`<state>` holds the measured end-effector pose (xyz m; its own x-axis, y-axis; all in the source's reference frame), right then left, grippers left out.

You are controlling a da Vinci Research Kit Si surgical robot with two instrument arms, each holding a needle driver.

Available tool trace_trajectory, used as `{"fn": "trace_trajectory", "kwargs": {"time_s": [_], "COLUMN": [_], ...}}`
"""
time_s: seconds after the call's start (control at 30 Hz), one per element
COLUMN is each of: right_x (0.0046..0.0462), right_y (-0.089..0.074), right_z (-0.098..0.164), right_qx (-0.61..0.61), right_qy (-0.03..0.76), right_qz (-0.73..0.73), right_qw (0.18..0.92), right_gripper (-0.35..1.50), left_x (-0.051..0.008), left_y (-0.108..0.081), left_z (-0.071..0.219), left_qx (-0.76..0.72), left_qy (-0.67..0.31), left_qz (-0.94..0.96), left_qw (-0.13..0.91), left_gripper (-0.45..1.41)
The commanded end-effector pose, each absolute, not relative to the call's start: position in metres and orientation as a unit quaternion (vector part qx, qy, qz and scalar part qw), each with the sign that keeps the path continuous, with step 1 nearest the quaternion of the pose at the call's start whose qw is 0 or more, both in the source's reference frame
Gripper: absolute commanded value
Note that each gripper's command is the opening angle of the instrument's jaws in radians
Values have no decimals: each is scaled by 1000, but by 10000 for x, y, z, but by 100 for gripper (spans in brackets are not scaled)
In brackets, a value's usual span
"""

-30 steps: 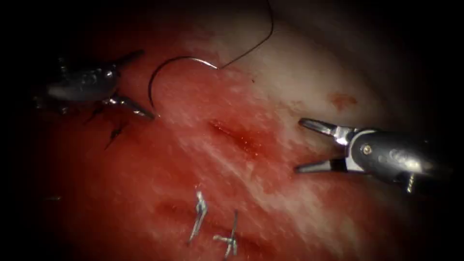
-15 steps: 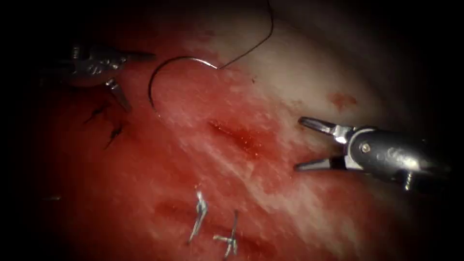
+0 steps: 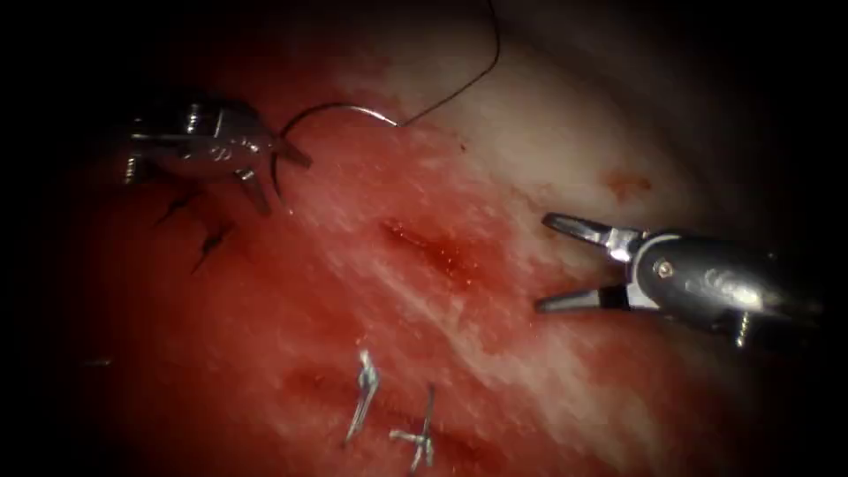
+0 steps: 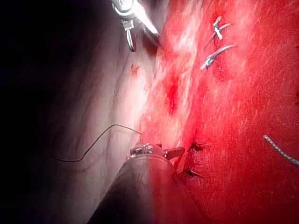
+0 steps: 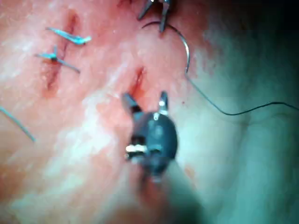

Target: Wound Closure

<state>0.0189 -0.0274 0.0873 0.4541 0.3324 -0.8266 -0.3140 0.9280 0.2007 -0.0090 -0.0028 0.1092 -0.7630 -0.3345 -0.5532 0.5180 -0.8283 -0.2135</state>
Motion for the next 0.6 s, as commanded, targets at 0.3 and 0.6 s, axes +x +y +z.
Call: {"fn": "trace_trajectory", "kwargs": {"time_s": [0.3,0.6], "right_x": [196,197], "right_y": [-276,-278], "right_z": [880,880], "right_qx": [9,9], "right_qy": [489,489], "right_qz": [187,187], "right_qw": [852,852], "right_gripper": [118,118], "left_x": [-86,-99], "left_y": [-17,-27], "left_z": [1126,1121], "left_qx": [244,252], "left_qy": [192,177], "left_qz": [-916,-909], "left_qw": [253,281], "left_gripper": [-10,-45]}}
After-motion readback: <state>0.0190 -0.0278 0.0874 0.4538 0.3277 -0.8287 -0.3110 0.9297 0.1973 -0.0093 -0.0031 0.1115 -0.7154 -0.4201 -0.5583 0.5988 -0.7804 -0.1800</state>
